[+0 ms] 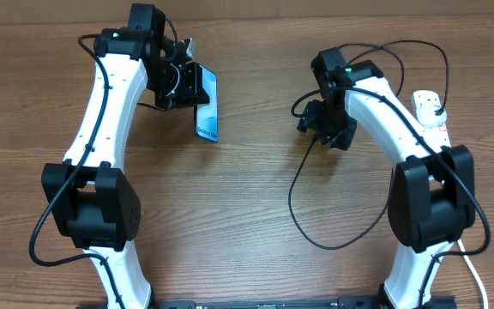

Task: Plug charger to phone and switch on socket

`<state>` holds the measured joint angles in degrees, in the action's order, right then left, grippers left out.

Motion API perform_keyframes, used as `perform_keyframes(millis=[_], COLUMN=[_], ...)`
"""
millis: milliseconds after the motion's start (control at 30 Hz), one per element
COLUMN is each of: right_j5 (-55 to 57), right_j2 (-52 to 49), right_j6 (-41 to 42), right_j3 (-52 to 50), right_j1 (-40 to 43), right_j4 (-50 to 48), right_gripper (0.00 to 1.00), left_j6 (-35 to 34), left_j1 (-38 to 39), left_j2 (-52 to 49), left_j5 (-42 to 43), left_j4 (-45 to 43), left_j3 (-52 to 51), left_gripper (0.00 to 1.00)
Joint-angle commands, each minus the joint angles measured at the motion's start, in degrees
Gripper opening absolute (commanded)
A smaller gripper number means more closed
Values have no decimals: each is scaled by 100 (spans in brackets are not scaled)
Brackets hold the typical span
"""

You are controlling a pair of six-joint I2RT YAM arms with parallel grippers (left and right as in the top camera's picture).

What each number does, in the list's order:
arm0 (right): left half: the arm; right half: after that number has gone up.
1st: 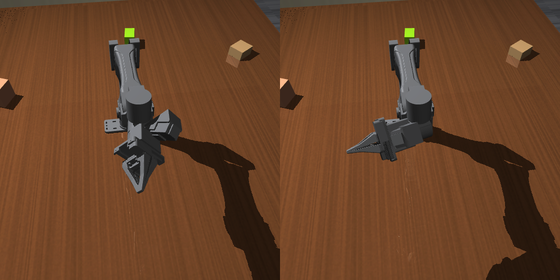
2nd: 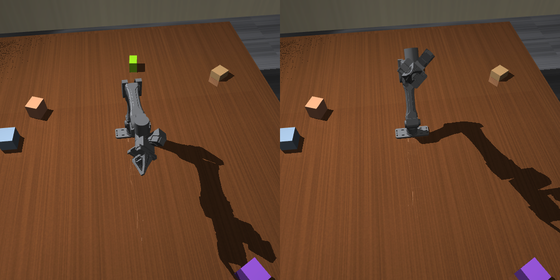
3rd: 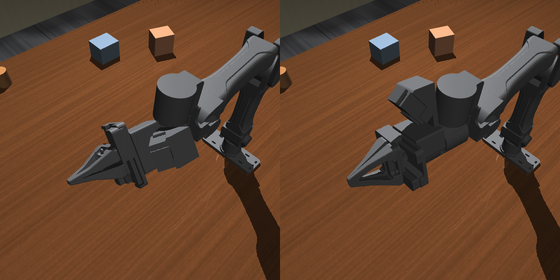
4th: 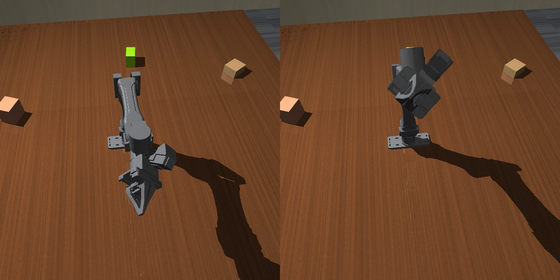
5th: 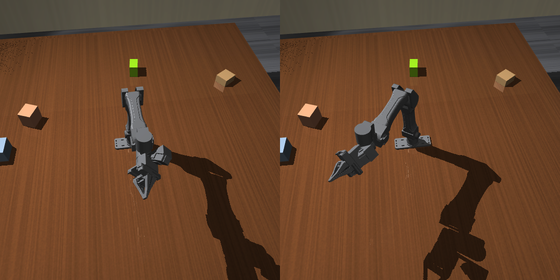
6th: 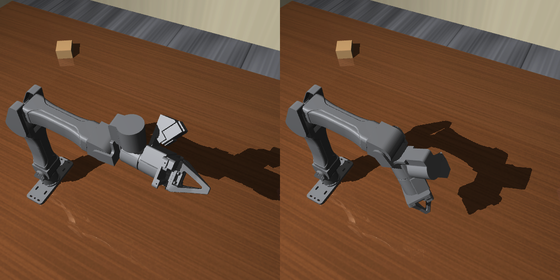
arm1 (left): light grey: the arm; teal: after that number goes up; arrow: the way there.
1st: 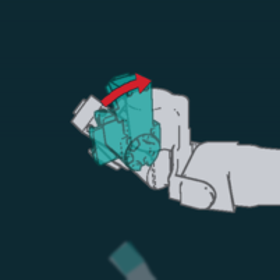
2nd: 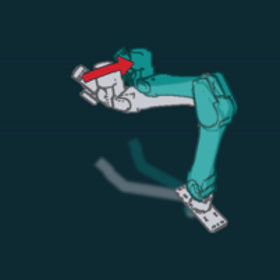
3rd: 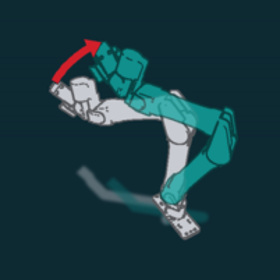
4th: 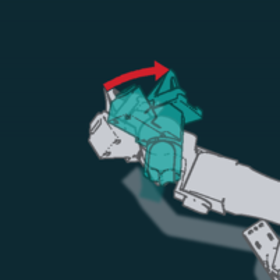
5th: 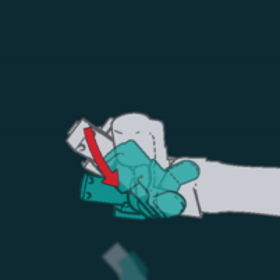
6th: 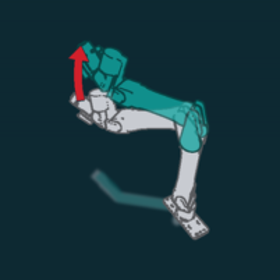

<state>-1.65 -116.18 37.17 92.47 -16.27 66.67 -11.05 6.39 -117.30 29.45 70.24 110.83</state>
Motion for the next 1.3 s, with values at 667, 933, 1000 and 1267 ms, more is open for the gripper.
perform_keyframes(millis=[667, 933, 1000, 1267], right_j5=[645, 662, 675, 673], right_j2=[-358, -365, -365, -369], right_j6=[188, 280, 341, 339], right_j3=[-317, -319, -326, -328], right_j1=[-107, -254, -254, -254], right_j4=[-667, -791, -789, -815], right_gripper=[48, 43, 42, 43], left_j6=[-144, -144, -144, -142], left_j1=[37, 37, 37, 37], left_j2=[72, 72, 72, 72], left_j5=[212, 212, 212, 212], left_j4=[-131, -127, -122, -63], left_j3=[66, 66, 66, 66], left_gripper=[4, 4, 4, 4])
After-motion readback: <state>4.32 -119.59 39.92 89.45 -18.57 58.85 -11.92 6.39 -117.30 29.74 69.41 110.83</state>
